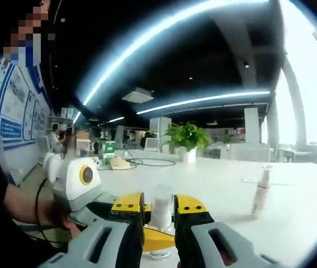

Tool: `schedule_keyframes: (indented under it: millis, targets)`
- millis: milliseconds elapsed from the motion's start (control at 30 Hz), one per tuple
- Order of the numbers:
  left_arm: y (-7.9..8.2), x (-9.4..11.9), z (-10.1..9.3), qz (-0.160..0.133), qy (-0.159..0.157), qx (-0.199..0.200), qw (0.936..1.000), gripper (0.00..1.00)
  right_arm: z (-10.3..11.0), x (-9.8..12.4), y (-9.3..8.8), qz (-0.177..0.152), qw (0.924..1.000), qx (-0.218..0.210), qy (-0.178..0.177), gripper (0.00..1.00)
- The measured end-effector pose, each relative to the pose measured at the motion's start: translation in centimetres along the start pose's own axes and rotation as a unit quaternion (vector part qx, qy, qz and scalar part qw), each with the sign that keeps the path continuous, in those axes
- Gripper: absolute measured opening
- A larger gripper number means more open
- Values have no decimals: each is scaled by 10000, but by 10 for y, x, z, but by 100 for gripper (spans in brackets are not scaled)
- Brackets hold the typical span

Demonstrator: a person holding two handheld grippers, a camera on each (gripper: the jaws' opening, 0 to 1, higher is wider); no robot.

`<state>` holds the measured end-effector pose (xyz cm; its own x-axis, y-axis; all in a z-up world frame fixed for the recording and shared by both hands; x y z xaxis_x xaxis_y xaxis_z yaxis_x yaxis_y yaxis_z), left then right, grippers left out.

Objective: Clamp pump bottle remove cover press pump head put on cover

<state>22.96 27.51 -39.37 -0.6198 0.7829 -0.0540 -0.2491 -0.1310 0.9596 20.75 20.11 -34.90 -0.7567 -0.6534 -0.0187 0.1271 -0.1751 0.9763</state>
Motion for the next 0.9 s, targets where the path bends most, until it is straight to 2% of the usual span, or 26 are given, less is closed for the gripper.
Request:
schedule_keyframes:
  millis: [100,367,533,733,767,900]
  targets:
    - [0,0,0,0,-3,6,10000,15,0,0,0,-62,9999,88,-57,11]
    - [0,0,0,4,-10,29,10000,15,-2,1,0,-55,10000,-18,-66,10]
    - [-1,0,0,18,-3,-22,10000,15,-1,1,1,-81,9998,182,-83,9]
    - [0,0,-1,18,-9,-71,10000,14,-2,2,3,12,9999,138,-53,9]
    - [-1,0,0,21,-6,-70,10000,14,-1,2,9,-196,9997,134,-14,9]
    - [0,0,-1,21,-1,-62,10000,14,2,3,17,-178,9996,205,-12,9]
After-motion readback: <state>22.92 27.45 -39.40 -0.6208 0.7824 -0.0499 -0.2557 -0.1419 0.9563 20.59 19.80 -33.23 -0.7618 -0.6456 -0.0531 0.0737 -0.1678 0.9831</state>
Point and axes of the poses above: the point that each gripper's makers call its tool centre point, and the gripper's own axes: x roughly backward along the fingers, z roughly to its left, y roughly out of its top, the point moved 6 cm from there along x, roughly backward along the fingers, and after that the axes turned 15 degrees about -x, right-handed, at the moved point
